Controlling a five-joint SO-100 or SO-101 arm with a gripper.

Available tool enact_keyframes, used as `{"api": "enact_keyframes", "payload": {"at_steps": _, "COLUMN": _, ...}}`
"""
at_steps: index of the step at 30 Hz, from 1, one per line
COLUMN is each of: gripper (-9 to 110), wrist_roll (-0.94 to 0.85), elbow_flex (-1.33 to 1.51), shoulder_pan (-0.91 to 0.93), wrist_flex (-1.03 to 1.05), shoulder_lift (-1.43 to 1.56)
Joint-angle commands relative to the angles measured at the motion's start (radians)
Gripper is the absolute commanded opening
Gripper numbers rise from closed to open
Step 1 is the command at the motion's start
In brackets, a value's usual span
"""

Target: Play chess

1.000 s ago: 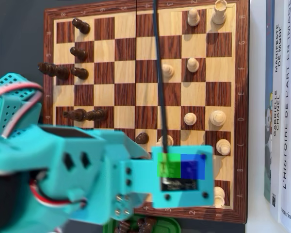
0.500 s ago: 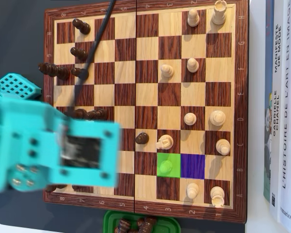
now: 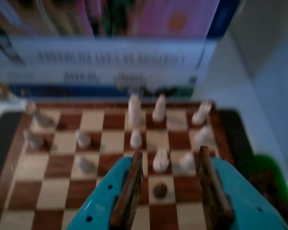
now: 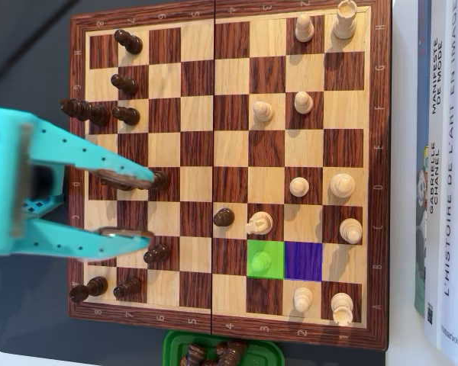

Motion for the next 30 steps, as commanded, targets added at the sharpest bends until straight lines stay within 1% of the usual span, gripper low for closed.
{"api": "enact_keyframes", "payload": {"at_steps": 1, "gripper": 17, "wrist_roll": 0.009, "elbow_flex": -0.005, "shoulder_pan": -0.028, "wrist_flex": -0.075, "shoulder_lift": 0.067}}
{"api": "enact_keyframes", "payload": {"at_steps": 4, "gripper": 17, "wrist_roll": 0.009, "elbow_flex": 0.003, "shoulder_pan": -0.058, "wrist_flex": -0.138, "shoulder_lift": 0.123}}
{"api": "enact_keyframes", "payload": {"at_steps": 6, "gripper": 17, "wrist_roll": 0.009, "elbow_flex": 0.038, "shoulder_pan": -0.061, "wrist_flex": -0.222, "shoulder_lift": 0.152}}
{"api": "enact_keyframes", "payload": {"at_steps": 21, "gripper": 17, "wrist_roll": -0.002, "elbow_flex": 0.426, "shoulder_pan": -0.060, "wrist_flex": -1.178, "shoulder_lift": 0.376}}
{"api": "enact_keyframes", "payload": {"at_steps": 30, "gripper": 17, "wrist_roll": 0.005, "elbow_flex": 0.594, "shoulder_pan": -0.060, "wrist_flex": -1.634, "shoulder_lift": 0.483}}
